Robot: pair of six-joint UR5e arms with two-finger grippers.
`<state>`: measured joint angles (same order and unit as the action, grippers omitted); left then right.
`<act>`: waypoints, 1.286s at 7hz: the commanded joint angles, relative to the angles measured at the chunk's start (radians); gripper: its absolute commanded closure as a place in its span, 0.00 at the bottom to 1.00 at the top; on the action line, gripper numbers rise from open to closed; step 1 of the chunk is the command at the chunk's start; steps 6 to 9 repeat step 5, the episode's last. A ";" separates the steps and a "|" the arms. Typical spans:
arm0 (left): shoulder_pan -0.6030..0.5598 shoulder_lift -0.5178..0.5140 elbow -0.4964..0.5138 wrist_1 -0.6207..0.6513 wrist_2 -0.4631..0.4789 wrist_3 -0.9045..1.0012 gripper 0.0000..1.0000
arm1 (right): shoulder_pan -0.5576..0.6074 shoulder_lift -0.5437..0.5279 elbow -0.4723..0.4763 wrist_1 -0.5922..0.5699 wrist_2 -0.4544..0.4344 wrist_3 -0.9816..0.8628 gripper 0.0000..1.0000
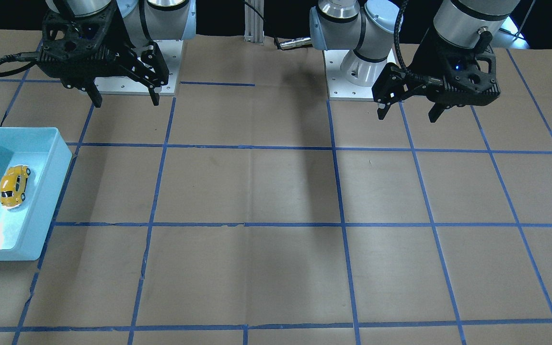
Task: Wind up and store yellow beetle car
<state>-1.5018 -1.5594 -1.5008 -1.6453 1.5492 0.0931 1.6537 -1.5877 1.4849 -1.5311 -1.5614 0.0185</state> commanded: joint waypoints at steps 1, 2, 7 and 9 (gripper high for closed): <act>0.000 -0.004 -0.001 0.001 -0.001 0.004 0.00 | 0.000 -0.002 -0.003 0.000 0.000 0.001 0.00; 0.002 -0.014 -0.003 0.007 -0.001 0.007 0.00 | 0.000 -0.002 -0.003 0.000 0.000 0.000 0.00; 0.000 -0.002 -0.003 0.005 0.000 0.007 0.00 | -0.005 0.000 -0.005 0.002 0.000 -0.003 0.00; 0.000 -0.002 -0.003 0.005 0.000 0.007 0.00 | -0.005 0.000 -0.005 0.002 0.000 -0.003 0.00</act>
